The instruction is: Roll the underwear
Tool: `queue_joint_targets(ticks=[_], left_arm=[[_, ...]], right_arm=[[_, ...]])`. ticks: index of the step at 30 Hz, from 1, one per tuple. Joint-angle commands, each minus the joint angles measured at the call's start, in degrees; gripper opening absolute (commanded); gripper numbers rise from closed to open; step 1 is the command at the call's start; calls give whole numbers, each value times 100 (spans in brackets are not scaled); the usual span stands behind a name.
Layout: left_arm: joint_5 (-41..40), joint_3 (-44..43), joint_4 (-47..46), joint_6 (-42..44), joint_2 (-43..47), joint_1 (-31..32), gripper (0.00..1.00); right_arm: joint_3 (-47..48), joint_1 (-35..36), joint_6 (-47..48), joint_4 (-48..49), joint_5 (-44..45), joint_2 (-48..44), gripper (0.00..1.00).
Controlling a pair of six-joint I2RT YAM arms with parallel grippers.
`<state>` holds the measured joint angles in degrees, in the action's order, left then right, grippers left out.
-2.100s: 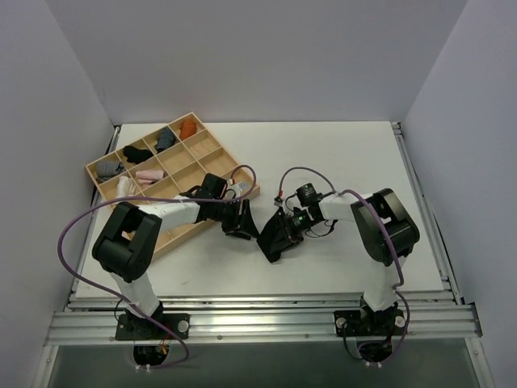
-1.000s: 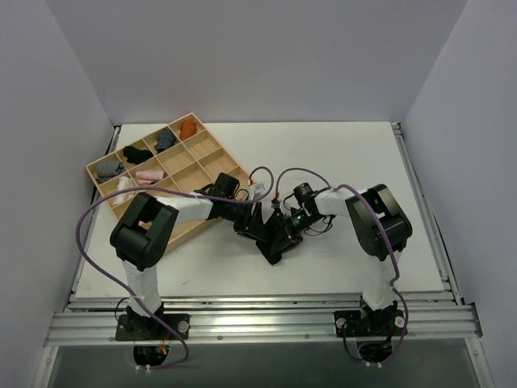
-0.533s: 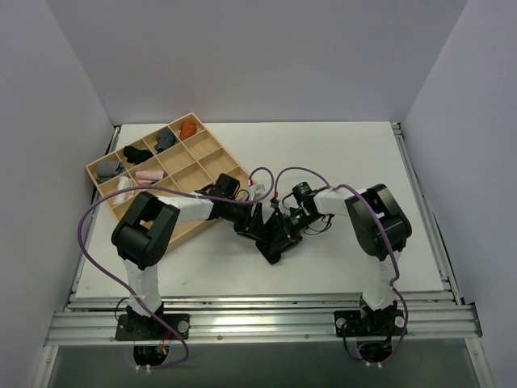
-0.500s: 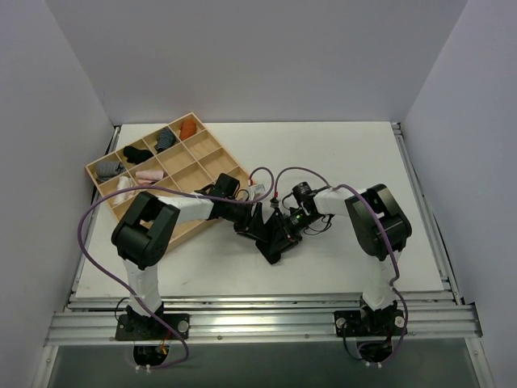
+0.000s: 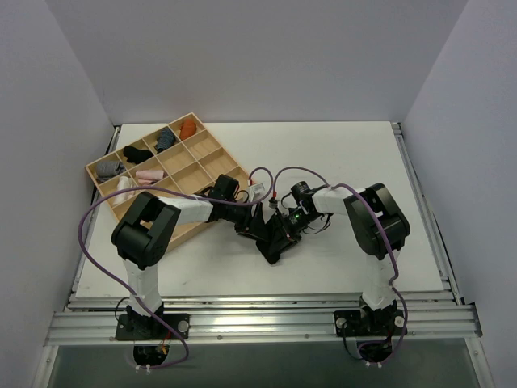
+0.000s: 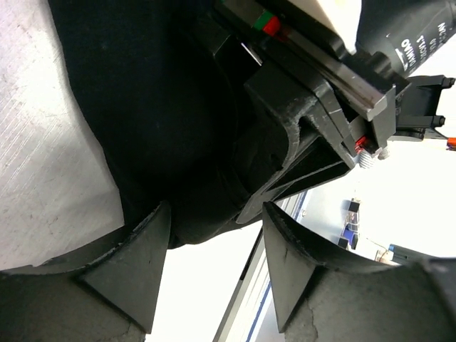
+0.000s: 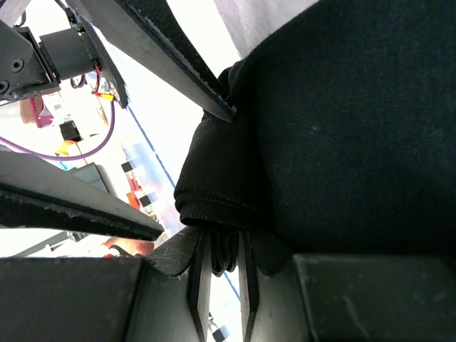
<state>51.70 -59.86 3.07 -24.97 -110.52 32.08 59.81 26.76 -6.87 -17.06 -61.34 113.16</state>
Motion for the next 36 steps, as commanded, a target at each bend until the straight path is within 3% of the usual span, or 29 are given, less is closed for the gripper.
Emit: queue_joint_targets(ticks=[1,9,17,30,36], left_arm=[[226,35,-421,10,-13,80,63],[385,237,-817,-104,83,80,60],[314,211,-720,-17,153,-43,63],[956,272,-940,-25,180,-52,63],[771,255,-404,352,31,-35,61]], right_arm=[[162,83,169,-175,-115,13,0],[40,92,28,27,-351,-49,0],[-40,171,-15,45,-440,-66,0],[-251,119,-244,379,-343,-93,0],[-93,92,-262,353,-326,-58,0]])
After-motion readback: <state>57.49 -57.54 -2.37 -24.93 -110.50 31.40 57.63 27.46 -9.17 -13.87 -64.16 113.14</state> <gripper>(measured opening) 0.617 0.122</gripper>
